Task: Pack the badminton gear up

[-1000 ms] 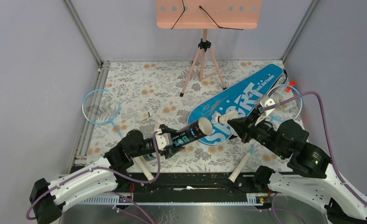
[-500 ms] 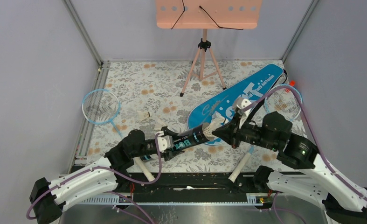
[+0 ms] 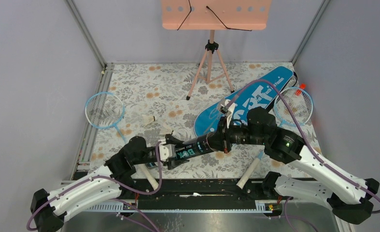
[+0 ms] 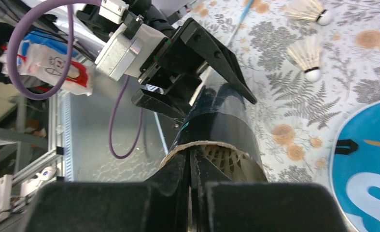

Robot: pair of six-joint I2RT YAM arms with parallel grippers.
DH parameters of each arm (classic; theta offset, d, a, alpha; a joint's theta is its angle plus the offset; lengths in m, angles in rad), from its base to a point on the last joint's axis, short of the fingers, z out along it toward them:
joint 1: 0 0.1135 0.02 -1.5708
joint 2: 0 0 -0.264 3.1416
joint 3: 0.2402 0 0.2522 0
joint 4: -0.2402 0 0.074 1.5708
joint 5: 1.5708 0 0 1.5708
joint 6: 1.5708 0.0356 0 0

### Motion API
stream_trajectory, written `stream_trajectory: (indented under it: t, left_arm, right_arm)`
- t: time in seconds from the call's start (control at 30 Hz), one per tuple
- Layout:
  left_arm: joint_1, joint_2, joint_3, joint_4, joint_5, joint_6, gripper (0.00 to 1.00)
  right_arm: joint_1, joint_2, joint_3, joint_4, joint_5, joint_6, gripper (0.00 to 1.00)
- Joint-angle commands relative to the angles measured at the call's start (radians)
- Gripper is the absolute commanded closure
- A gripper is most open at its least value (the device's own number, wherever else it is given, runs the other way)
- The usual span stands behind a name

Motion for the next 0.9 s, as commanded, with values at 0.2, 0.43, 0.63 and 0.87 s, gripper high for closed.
stream_trajectory:
  t: [0.2,0.43,0.63,0.87]
  left_arm:
    - [-0.006,-0.037,-0.014,0.149,0.077,0.007,0.95]
    - [-0.006,-0.046,-0.014,0.145,0.042,0.002,0.96]
    - [-0.006,-0.062,-0.014,0.126,-0.017,0.009,0.98]
    - [-0.006,-0.072,-0.023,0.154,-0.038,-0.007,0.97]
  right_arm:
    - [-0.003,0.087,-0.078,0.205,-0.133,0.115,1.00]
    - [-0.003,0.060,0.007,0.054,-0.037,0.073,0.82]
    - [-0.003,-0.109,0.045,-0.067,0.140,0.064,0.48]
    - [-0.003,-0.340,0.010,-0.094,0.355,0.062,0.01]
